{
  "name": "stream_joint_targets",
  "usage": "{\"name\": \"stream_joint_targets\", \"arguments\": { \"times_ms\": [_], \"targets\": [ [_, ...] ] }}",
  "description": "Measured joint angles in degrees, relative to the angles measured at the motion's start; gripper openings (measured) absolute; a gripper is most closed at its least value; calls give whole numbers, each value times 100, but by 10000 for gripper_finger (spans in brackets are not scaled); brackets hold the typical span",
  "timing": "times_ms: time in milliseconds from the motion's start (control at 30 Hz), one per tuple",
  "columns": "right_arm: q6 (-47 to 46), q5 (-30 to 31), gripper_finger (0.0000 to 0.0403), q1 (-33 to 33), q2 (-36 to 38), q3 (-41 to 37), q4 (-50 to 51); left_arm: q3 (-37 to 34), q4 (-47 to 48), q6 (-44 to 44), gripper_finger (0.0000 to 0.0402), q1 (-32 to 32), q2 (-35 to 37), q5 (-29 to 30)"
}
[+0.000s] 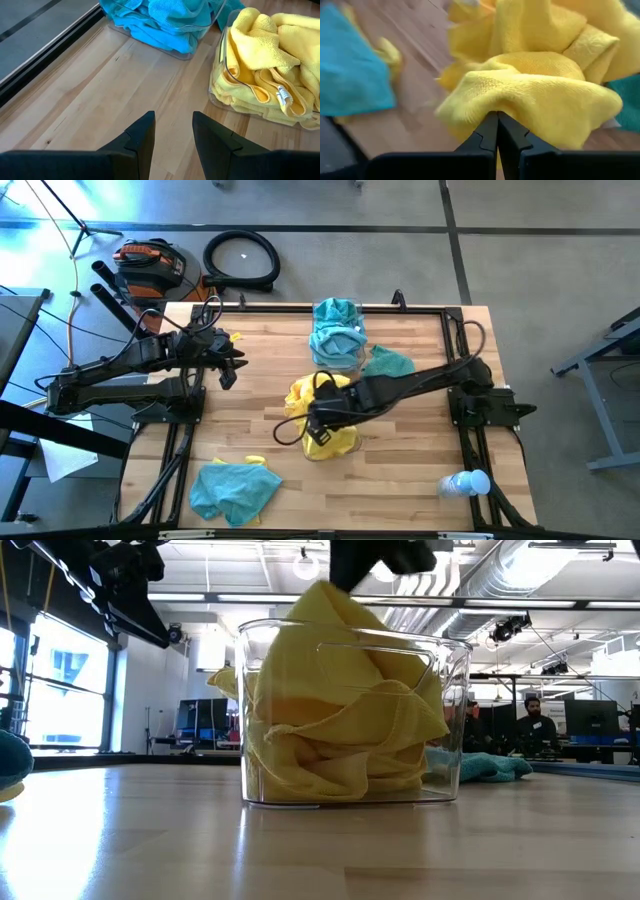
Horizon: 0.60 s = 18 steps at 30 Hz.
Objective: Sort microfiber towel by color & place in baskets
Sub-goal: Put the yellow towel into the bottom transparent bin
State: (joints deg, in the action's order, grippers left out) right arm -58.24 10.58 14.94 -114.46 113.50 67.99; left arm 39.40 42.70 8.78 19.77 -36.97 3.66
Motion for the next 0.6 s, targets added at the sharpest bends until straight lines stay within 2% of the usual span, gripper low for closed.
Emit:
{"name": "stream_joint_targets", "arguments": {
  "times_ms": [300,600],
  "targets": [
    [322,-1151,0,-288,-784,-969,-617,0,4,0,119,0,-16,0],
    [-49,-1040,0,-293,-939,-1707,-1663,0,0,0,119,2,-15,198]
  ]
}}
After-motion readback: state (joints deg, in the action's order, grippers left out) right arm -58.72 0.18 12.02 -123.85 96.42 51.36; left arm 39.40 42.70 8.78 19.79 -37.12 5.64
